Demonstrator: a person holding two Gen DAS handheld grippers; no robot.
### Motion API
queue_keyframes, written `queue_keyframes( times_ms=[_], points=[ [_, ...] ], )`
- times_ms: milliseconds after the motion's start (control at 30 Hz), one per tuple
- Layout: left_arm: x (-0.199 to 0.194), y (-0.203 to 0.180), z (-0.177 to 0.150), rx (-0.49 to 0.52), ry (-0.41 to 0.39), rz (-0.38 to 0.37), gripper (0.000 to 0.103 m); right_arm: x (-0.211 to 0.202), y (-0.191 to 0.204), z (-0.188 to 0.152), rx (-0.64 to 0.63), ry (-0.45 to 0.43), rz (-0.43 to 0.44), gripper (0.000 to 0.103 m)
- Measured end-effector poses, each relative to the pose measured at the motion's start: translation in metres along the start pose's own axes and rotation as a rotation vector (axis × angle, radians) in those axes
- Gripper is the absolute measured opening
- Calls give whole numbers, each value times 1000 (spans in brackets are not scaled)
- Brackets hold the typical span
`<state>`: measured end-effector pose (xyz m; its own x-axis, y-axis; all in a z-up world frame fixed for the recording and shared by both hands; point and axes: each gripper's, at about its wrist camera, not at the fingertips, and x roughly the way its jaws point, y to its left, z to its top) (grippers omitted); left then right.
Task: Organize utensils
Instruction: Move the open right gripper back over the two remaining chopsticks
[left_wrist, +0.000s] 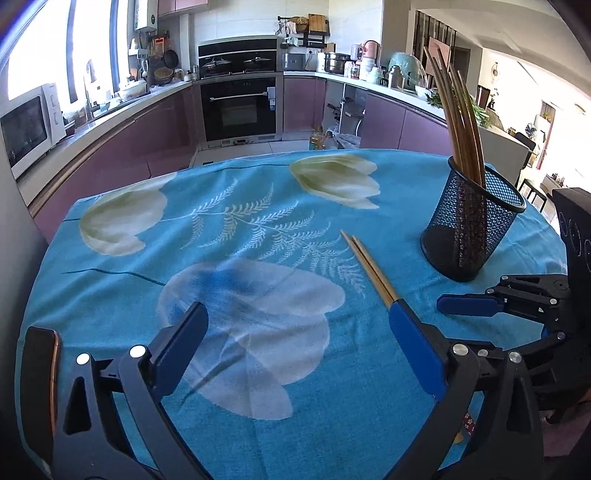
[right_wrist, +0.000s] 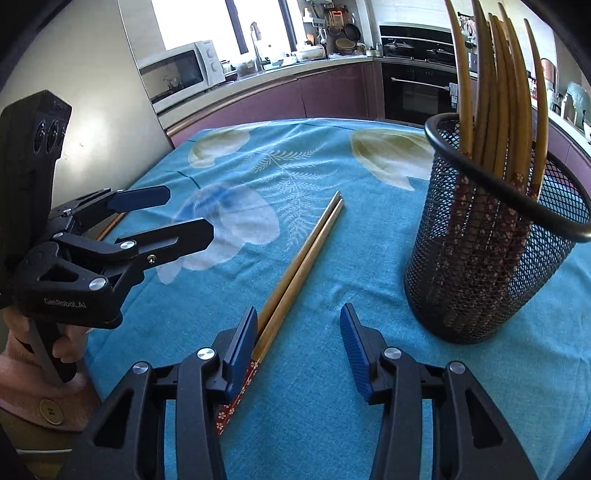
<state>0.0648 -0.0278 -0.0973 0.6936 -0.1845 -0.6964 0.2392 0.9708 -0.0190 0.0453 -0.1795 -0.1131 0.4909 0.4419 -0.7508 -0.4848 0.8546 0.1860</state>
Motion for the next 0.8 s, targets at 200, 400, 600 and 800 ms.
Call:
queue_keyframes(
  times_ms=[200,400,600,800],
  points=[
    [8,-4,0,9,22,-14,94,-2,-4,-1,1,4,-14,40],
    [21,-15,2,43,69,-60,84,-4,-12,-3,35,13,3,35],
    [40,-29,3,77,130,-108,73,-3,-16,-3,50,20,14,32],
    [52,-42,4,115,161,-126,66,-3,-16,-3,45,24,12,32]
  ],
)
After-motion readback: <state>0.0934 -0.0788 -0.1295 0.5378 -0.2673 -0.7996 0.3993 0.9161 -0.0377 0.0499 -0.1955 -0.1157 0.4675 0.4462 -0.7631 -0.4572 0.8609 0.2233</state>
